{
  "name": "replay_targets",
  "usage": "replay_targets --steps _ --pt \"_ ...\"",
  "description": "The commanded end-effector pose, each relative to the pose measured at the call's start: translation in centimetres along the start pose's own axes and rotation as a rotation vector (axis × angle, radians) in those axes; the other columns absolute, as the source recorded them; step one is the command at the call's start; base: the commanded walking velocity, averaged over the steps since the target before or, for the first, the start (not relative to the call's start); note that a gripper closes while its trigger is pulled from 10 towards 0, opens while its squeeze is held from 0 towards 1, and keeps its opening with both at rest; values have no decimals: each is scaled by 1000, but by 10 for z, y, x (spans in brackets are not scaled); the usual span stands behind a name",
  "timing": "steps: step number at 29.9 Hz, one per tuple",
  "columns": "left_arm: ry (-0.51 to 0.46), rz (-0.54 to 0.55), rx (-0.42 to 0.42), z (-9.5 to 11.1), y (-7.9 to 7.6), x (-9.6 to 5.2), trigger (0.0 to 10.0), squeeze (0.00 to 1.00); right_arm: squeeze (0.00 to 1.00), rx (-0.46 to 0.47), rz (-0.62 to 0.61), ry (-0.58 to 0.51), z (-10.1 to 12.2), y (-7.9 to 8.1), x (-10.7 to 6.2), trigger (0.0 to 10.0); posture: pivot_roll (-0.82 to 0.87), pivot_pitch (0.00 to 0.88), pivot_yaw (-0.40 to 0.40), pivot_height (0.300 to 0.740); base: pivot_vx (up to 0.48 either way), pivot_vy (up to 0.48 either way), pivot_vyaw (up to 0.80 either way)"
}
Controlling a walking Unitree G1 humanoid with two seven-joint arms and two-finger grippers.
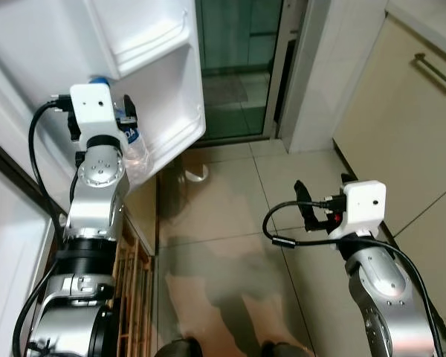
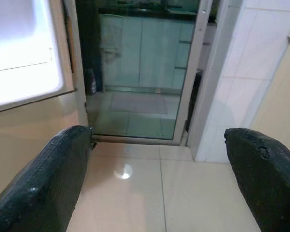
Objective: Restocking fridge
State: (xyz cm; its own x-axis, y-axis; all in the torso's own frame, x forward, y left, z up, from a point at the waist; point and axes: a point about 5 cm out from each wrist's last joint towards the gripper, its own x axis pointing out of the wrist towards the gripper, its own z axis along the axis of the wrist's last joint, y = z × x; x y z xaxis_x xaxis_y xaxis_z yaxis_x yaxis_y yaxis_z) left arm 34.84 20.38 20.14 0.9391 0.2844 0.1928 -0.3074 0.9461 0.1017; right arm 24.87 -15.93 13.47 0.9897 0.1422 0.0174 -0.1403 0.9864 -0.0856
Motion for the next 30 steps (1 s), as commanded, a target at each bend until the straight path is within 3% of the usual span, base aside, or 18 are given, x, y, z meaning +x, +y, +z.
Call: replay_targets --steps 1,3,10,12,16,18,21,23,30 --pt "-39 -31 40 5 -3 -10 10000 0 27 -7 5 -23 3 -4 6 10000 -158 0 38 740 0 0 0" --pt "-45 -37 52 6 -3 -14 10000 0 27 -8 5 -27 4 -5 7 10000 -158 0 38 740 0 0 0" --pt "94 -83 94 -19 3 -38 10000 0 27 3 23 -36 2 -4 18 10000 -109 0 20 740 0 0 0" --pt "108 -108 77 -21 4 -43 10000 0 31 7 27 -35 1 -3 19 10000 -100 0 18 740 0 0 0" --pt "169 -261 -11 -31 -7 -55 10000 0 27 14 40 -43 0 1 25 10000 -91 0 21 740 0 0 0" --pt "168 -284 -28 -31 -9 -56 10000 0 27 14 42 -46 0 1 26 10000 -91 0 21 740 0 0 0" --pt "101 -392 -63 -28 -15 -69 10000 0 31 15 31 -60 2 0 27 10000 -83 0 25 740 0 0 0" --pt "91 -425 -72 -30 -10 -78 10000 0 27 17 9 -70 3 -4 28 10000 -70 0 22 740 0 0 0" --pt "44 -399 -146 -25 -2 -94 10000 0 24 79 -34 -68 0 -8 30 10000 -46 0 15 740 0 -62 0"
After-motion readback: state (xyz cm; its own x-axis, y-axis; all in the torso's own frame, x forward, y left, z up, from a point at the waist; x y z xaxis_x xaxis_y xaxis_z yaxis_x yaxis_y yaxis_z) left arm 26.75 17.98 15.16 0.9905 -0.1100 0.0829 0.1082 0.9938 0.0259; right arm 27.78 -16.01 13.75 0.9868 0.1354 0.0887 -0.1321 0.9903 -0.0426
